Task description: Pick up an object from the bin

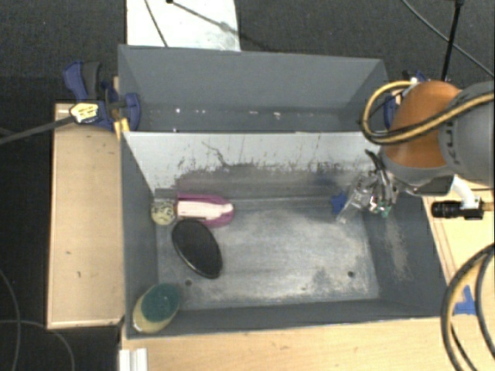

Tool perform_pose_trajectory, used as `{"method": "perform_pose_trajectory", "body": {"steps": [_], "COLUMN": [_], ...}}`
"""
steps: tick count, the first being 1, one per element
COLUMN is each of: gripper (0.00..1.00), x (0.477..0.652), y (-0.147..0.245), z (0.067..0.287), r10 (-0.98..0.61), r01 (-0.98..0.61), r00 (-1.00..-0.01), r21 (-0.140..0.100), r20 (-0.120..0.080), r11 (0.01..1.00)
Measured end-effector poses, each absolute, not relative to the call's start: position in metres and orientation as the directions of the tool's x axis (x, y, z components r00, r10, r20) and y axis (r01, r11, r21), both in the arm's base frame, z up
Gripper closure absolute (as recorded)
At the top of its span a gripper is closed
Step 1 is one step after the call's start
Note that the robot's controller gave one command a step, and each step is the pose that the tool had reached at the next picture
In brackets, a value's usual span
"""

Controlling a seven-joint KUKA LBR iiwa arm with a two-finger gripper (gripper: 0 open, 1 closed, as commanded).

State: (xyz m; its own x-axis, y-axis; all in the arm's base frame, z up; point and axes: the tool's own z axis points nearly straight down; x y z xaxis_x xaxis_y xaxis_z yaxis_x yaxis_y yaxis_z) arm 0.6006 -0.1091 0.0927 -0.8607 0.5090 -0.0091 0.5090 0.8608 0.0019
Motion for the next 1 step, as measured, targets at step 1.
{"method": "perform_pose_trajectory", "body": {"steps": [1], "gripper": [1.0], "x": [0.6036], "y": [-0.1098], "z": [0.1845], "r10": [0.5], "r01": [0.5], "r00": [-0.866], "r21": [0.004], "r20": [-0.012], "r11": [0.866]}}
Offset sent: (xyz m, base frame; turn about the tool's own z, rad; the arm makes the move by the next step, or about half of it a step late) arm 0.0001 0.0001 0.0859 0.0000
